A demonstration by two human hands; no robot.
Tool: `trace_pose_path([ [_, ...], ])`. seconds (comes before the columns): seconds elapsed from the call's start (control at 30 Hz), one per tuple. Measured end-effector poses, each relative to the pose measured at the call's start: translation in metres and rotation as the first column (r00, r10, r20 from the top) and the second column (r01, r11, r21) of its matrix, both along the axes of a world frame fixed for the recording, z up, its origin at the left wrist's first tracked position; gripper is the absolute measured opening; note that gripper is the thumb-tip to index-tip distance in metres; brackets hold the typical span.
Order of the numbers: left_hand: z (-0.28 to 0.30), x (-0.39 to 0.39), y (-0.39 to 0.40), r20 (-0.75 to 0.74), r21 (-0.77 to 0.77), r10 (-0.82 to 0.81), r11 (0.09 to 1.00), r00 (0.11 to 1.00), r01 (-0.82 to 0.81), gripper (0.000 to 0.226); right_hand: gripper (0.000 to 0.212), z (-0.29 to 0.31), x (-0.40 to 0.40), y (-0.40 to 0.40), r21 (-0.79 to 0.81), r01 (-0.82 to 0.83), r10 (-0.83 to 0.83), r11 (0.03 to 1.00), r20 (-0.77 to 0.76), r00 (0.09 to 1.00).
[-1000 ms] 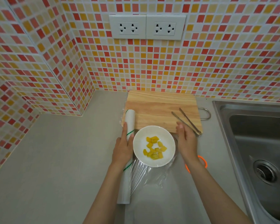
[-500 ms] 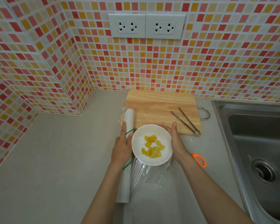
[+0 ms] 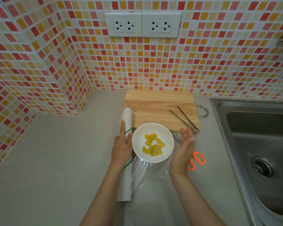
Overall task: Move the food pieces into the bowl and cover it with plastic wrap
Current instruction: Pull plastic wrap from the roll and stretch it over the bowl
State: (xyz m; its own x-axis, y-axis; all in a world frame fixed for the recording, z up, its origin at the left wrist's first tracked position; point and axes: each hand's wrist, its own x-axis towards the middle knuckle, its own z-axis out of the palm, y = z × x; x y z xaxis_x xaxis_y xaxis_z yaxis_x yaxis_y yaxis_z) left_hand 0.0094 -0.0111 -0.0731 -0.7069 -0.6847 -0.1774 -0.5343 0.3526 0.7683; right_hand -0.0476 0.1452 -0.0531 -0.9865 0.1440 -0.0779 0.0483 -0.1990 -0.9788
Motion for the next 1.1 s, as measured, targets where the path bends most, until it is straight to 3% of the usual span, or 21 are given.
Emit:
trace_pose_path([
  [0.27, 0.002, -0.005, 0.008, 0.023, 0.009, 0.043, 0.999, 0.999, -0.043, 0.055, 0.051, -0.004, 0.009, -0.025, -0.018, 0.038, -0.036, 0.999, 0.111, 0.993],
  [0.37, 0.004, -0.003, 0.008, 0.024, 0.016, 0.057, 0.998, 0.998, -0.057, 0.056, 0.05, -0.008, 0.004, -0.021, -0.056, -0.094, 0.103, 0.994, 0.195, 0.975],
  [0.43, 0.005, -0.002, 0.008, 0.022, 0.023, 0.055, 0.998, 0.998, -0.056, 0.057, 0.051, -0.011, -0.001, -0.006, -0.019, -0.285, 0.282, 0.958, 0.21, 0.936],
  [0.5, 0.006, -0.001, 0.008, 0.017, 0.036, 0.061, 0.997, 0.998, -0.062, 0.057, 0.052, -0.008, -0.011, 0.015, 0.185, -0.512, 0.477, 0.839, 0.204, 0.855],
  [0.57, 0.007, -0.002, 0.008, 0.02, 0.043, 0.062, 0.997, 0.998, -0.063, 0.057, 0.067, 0.001, -0.025, 0.033, 0.419, -0.61, 0.563, 0.673, 0.245, 0.789],
  [0.63, 0.007, -0.003, 0.009, 0.027, 0.041, 0.059, 0.997, 0.998, -0.06, 0.057, 0.093, 0.015, -0.04, 0.041, 0.599, -0.623, 0.651, 0.503, 0.212, 0.729],
  [0.73, 0.008, -0.003, 0.007, 0.027, 0.03, 0.041, 0.999, 0.999, -0.042, 0.058, 0.12, 0.035, -0.055, 0.034, 0.824, -0.557, 0.834, 0.104, 0.233, 0.5],
  [0.8, 0.009, -0.003, 0.006, 0.028, 0.026, 0.025, 0.999, 0.999, -0.025, 0.058, 0.127, 0.039, -0.061, 0.029, 0.869, -0.486, 0.864, -0.096, 0.315, 0.393],
  [0.9, 0.009, -0.004, 0.003, 0.031, 0.028, 0.013, 1.0, 0.999, -0.013, 0.057, 0.129, 0.037, -0.064, 0.026, 0.873, -0.432, 0.852, -0.227, 0.393, 0.345],
  [1.1, 0.008, -0.004, -0.004, 0.008, 0.097, -0.03, 0.995, 1.0, 0.03, 0.056, 0.133, 0.038, -0.065, 0.024, 0.871, -0.392, 0.825, -0.297, 0.441, 0.354],
])
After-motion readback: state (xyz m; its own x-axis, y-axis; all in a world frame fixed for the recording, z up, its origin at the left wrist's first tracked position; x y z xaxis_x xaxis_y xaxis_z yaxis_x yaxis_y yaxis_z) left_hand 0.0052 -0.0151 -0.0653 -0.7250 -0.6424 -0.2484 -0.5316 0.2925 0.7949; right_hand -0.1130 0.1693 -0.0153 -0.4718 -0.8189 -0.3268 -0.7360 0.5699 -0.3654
